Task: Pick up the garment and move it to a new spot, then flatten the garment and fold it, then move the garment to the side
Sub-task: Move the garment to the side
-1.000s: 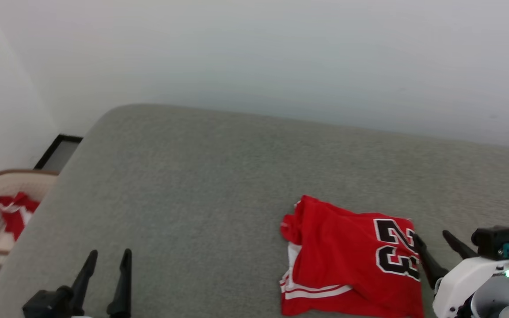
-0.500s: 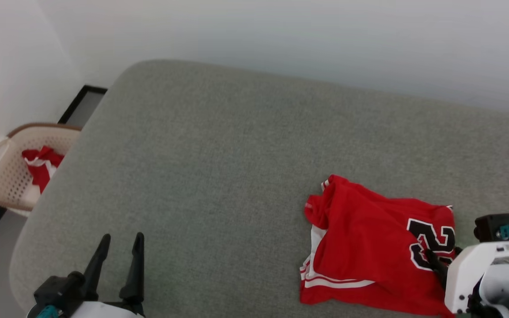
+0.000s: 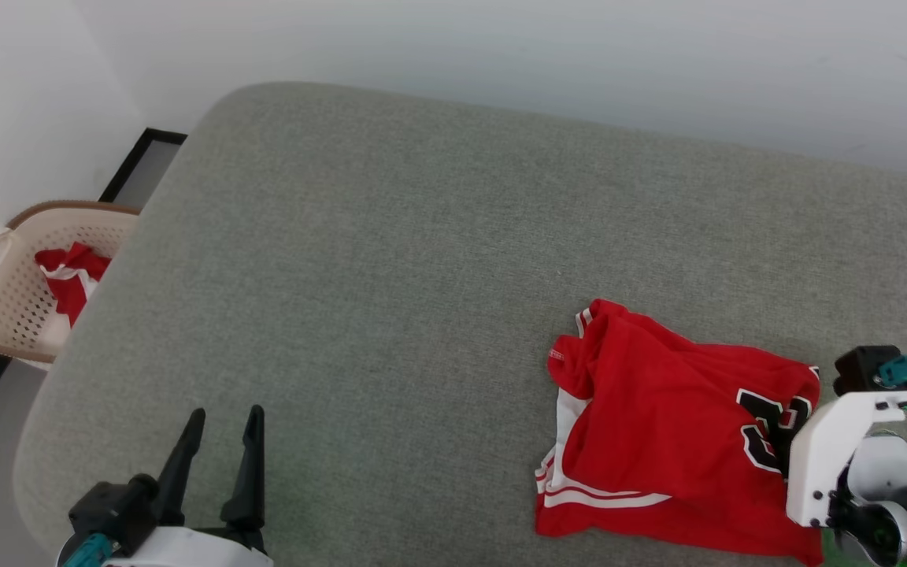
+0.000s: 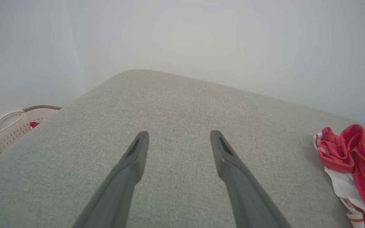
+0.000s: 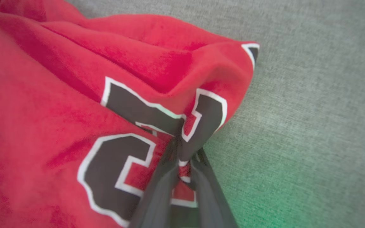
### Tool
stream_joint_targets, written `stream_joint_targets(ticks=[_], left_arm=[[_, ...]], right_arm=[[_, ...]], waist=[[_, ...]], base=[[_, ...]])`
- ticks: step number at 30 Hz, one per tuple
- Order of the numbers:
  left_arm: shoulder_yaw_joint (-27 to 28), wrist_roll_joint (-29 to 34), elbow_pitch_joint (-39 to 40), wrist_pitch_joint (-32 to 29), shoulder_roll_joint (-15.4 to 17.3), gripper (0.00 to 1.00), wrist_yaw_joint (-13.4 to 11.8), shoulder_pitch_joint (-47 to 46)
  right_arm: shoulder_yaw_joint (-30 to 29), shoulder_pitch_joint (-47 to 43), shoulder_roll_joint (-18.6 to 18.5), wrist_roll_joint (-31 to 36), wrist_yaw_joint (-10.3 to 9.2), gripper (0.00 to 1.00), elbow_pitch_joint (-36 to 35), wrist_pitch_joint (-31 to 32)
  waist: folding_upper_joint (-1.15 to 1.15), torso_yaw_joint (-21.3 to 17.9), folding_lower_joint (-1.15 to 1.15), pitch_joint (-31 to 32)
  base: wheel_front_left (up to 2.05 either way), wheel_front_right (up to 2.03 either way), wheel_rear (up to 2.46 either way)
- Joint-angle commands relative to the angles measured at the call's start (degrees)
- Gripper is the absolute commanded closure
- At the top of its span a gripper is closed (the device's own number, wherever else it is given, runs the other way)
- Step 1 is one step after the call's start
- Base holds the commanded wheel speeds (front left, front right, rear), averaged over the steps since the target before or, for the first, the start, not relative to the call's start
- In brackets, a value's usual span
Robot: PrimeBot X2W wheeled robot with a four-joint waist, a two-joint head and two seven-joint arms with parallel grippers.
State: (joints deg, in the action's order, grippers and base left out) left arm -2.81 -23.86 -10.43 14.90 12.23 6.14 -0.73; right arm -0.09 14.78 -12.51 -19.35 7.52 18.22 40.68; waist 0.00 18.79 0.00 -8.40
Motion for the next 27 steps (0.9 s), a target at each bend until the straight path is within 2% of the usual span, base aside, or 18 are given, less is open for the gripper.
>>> stream_joint_targets(ticks=[1,6,17,27], left_arm=[[0.2,0.1,-0.2,0.3,-0.1,0.00,0.4,-0.6],[0.7,0.4,0.0,0.3,-0.2,0.00,0.5,-0.8],[0.0,1.9,1.1,0.3,0.2,0.00,0.8,-1.8],[-1.6,2.6,1.4,0.3,1.2,0.00,1.2,-5.5]], right_arm=[[1.1,-1.6,0.4,-0.4,-0.06,1.00,2.6,2.2],[2.5,1.8,-1.4,-1.8,-0.07,1.00,0.5,2.4],[7.5,6.3,-7.8,-3.3,-0.06,1.00,-4.9,2.0],[9.5,10.3,-14.3,-3.3,-0.06,1.00,-9.8,2.2]], waist=[[0.00,-0.3,0.00,0.0],[0.00,-1.2,0.00,0.3],[0.00,-3.7,0.00,0.8],[0.00,-8.9,0.00,-1.0]], base=[[0.00,0.00,0.00],[0.00,0.00,0.00],[0.00,0.00,0.00],[0.00,0.00,0.00]])
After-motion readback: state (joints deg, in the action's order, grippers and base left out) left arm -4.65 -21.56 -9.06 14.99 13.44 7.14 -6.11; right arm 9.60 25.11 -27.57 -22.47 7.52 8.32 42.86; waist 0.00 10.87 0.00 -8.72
